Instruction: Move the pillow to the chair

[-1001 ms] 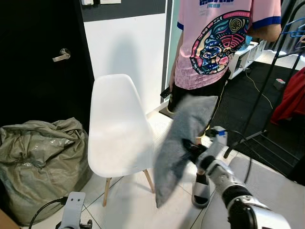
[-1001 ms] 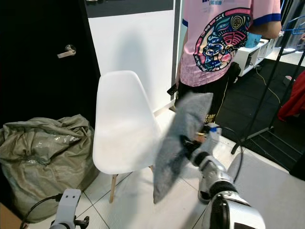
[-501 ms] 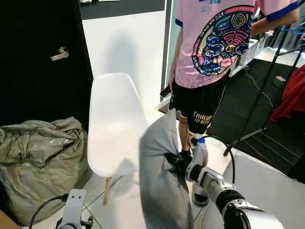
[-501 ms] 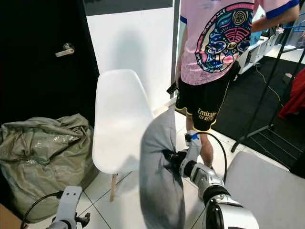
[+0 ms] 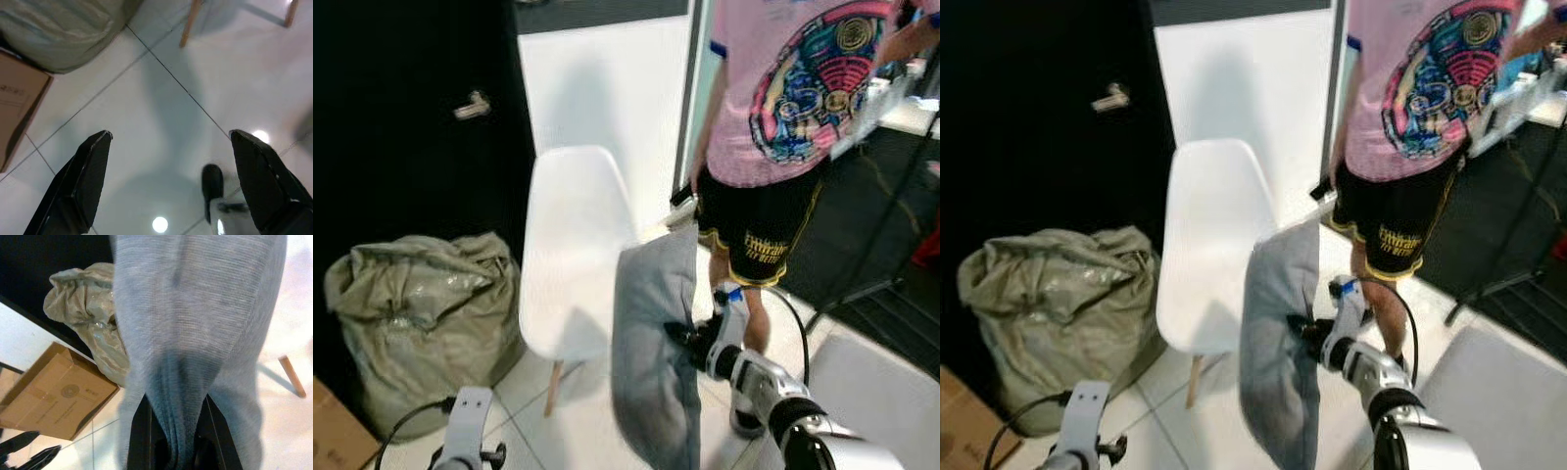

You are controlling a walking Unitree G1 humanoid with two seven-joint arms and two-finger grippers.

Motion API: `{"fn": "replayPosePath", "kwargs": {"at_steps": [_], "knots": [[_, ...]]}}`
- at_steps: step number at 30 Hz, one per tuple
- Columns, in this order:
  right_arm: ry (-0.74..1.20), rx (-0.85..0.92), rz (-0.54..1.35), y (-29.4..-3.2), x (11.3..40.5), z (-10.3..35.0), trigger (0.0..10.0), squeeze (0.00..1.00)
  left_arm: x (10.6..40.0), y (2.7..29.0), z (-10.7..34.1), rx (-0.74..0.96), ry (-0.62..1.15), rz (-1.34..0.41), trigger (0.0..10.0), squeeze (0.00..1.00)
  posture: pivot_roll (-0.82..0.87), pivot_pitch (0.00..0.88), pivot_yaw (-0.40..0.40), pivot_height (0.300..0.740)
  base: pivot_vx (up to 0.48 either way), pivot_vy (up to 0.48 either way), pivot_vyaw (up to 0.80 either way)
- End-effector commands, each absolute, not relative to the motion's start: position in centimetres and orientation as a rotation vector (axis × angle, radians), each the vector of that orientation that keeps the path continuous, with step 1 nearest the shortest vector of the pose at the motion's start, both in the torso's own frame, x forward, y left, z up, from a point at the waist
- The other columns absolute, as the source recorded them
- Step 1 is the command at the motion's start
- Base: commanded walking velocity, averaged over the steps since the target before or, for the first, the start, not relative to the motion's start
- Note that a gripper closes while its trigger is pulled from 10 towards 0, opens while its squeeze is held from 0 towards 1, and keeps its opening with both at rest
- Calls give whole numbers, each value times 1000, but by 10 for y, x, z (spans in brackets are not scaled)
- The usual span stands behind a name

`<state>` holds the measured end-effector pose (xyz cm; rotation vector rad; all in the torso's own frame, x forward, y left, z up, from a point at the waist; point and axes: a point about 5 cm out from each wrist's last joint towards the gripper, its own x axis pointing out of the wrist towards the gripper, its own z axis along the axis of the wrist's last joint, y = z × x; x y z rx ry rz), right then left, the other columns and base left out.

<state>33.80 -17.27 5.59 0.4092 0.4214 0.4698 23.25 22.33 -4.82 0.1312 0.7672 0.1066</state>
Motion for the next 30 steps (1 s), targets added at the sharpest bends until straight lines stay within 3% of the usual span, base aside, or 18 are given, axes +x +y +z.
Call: {"fn": "replayPosePath", "kwargs": {"at_steps": [1, 15, 30], "knots": [[351, 384, 445, -170, 348, 68, 10000, 0, 232, 228, -47, 154, 771, 109, 10000, 0, -126, 5, -23, 740, 0, 0, 0], [390, 261, 200, -193, 350, 66, 10000, 0, 231, 224, -49, 162, 784, 74, 10000, 0, -128, 0, -27, 740, 0, 0, 0], [371, 264, 222, -186, 355, 72, 10000, 0, 230, 222, -50, 168, 786, 59, 10000, 0, -128, 0, -32, 740, 110, 0, -104]]}}
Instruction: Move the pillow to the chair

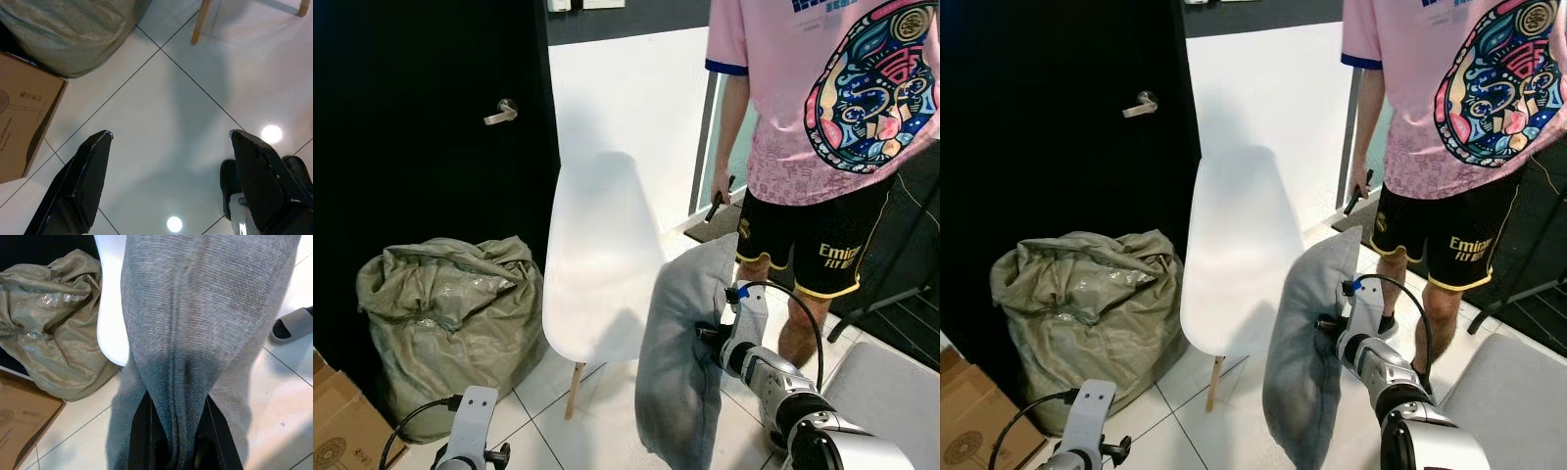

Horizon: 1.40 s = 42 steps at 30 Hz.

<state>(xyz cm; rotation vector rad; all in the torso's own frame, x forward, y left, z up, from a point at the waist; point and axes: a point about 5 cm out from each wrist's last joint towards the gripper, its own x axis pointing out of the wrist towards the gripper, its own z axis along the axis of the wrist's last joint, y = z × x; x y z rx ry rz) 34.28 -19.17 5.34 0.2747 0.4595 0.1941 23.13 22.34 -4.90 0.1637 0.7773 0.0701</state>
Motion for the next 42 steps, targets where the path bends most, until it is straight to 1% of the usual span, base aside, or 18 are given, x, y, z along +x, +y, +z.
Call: {"fn": "replayPosePath", "kwargs": {"at_steps": [1, 15, 21, 31, 42], "knots": [[369, 261, 225, -186, 356, 73, 10000, 0, 230, 222, -50, 169, 787, 59, 10000, 0, -128, 0, -33, 740, 375, 0, 0], [335, 295, 268, -178, 361, 82, 10000, 0, 230, 222, -50, 168, 785, 55, 10000, 0, -126, 0, -32, 740, 387, 0, 0], [327, 296, 284, -175, 363, 84, 10000, 0, 230, 222, -50, 169, 785, 53, 10000, 0, -126, 0, -33, 740, 428, 0, -727], [295, 316, 312, -173, 366, 90, 10000, 0, 230, 222, -50, 168, 784, 53, 10000, 0, -126, 0, -34, 740, 405, 0, 0], [284, 294, 403, -159, 369, 96, 10000, 0, 230, 222, -50, 173, 788, 57, 10000, 0, -122, 0, -40, 740, 404, 0, 0]]}}
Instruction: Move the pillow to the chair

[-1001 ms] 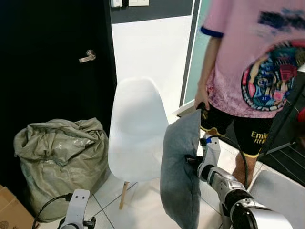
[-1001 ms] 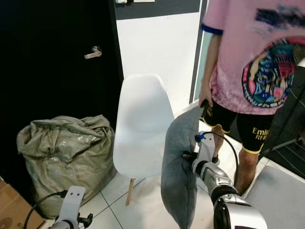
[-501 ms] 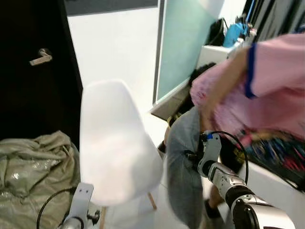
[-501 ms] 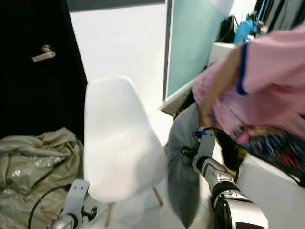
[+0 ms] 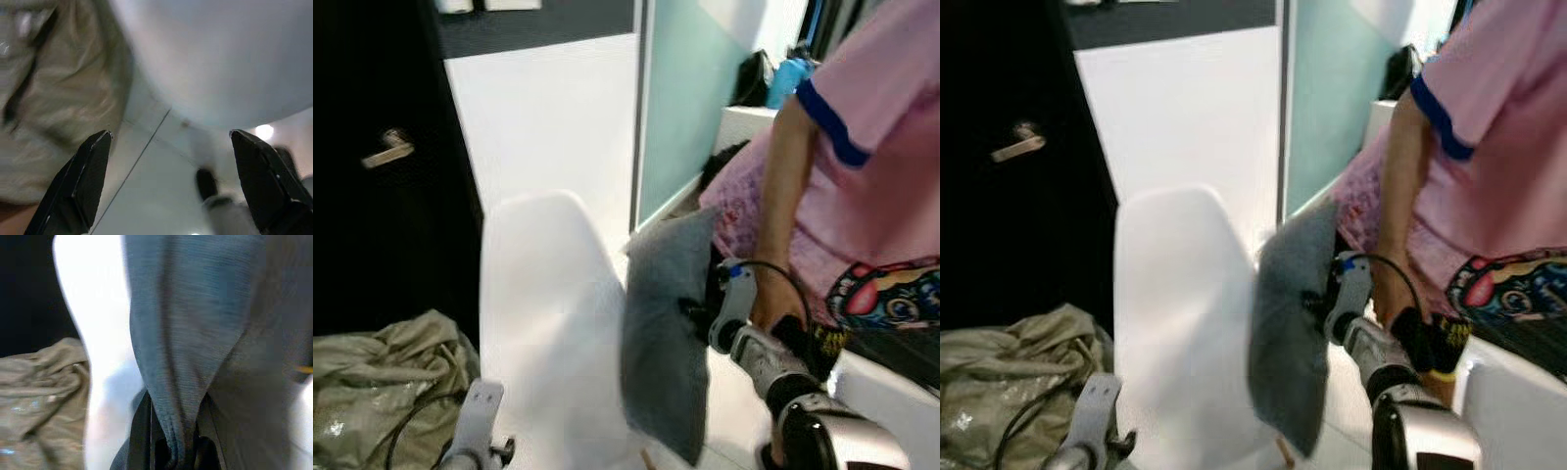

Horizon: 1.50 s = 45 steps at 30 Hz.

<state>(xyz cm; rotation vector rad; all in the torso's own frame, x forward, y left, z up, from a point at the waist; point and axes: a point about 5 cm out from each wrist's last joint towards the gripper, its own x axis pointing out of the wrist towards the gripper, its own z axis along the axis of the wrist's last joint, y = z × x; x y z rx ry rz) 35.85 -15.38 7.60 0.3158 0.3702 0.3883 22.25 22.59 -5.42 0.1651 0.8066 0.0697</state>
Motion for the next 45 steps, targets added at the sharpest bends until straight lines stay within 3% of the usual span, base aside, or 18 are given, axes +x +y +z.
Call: {"fn": "replayPosePath", "kwargs": {"at_steps": [1, 14, 18, 29, 32, 35, 37, 45], "knots": [[279, 291, 411, -156, 370, 98, 10000, 0, 230, 223, -50, 173, 787, 61, 10000, 0, -123, 0, -39, 740, 0, 0, 0], [266, 236, 491, -139, 372, 103, 10000, 0, 231, 223, -50, 136, 787, 74, 10000, 0, -121, 0, -38, 740, 0, 0, 0], [247, 208, 531, -133, 371, 104, 10000, 0, 229, 221, -52, 139, 800, 68, 10000, 0, -121, 0, -37, 740, 0, -469, 0], [266, 121, 546, -128, 370, 102, 10000, 0, 229, 219, -52, 125, 796, 70, 10000, 0, -122, 0, -44, 740, 0, -86, 777], [294, 35, 501, -129, 370, 97, 10000, 0, 229, 218, -52, 128, 796, 67, 10000, 0, -120, 3, -46, 740, 0, 0, 0], [306, -248, 518, -125, 368, 92, 10000, 0, 229, 218, -52, 131, 795, 64, 10000, 0, -122, 0, -46, 740, 0, 0, 0], [306, -248, 518, -125, 368, 92, 10000, 0, 229, 218, -52, 131, 795, 64, 10000, 0, -122, 0, -46, 740, 0, 0, 0], [305, -547, 480, -124, 373, 95, 10000, 0, 229, 218, -52, 137, 794, 65, 10000, 0, -118, 0, -48, 740, 0, 0, 0]]}}
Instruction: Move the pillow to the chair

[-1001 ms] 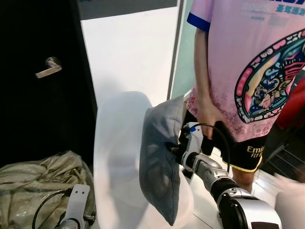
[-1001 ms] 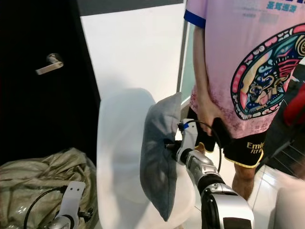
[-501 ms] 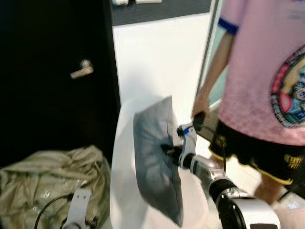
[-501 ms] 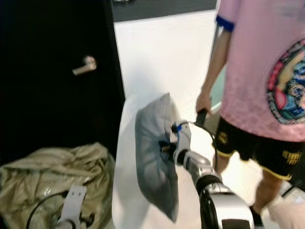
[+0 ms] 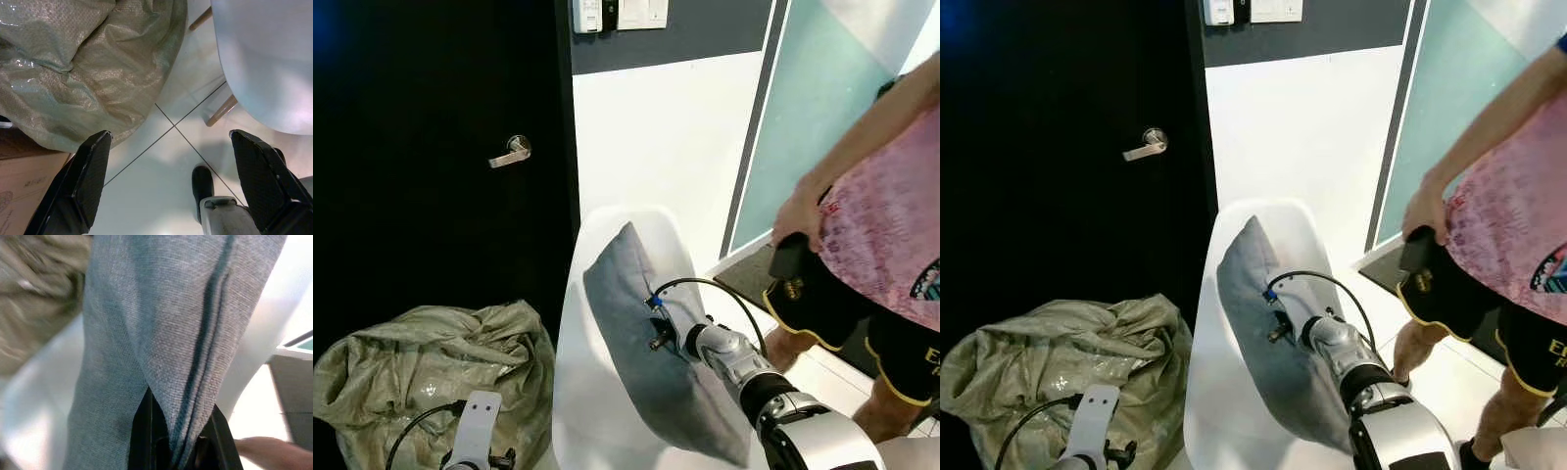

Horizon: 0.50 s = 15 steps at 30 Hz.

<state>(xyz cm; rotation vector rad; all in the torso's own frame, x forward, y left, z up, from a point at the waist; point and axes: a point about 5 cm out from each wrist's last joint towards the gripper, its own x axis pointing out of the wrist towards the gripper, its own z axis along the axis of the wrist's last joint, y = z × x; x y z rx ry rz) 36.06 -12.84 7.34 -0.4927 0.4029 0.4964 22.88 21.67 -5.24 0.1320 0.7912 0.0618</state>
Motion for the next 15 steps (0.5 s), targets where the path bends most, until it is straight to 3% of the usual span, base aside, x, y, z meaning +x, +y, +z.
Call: {"fn": "replayPosePath", "kwargs": {"at_steps": [1, 15], "knots": [[308, -607, 477, -125, 373, 95, 10000, 0, 230, 218, -52, 138, 793, 65, 10000, 0, -116, 0, -48, 735, 0, 0, 0], [303, -666, 503, -122, 370, 90, 10000, 0, 229, 217, -52, 144, 792, 61, 10000, 0, -111, 5, -45, 685, 0, 0, 0]]}}
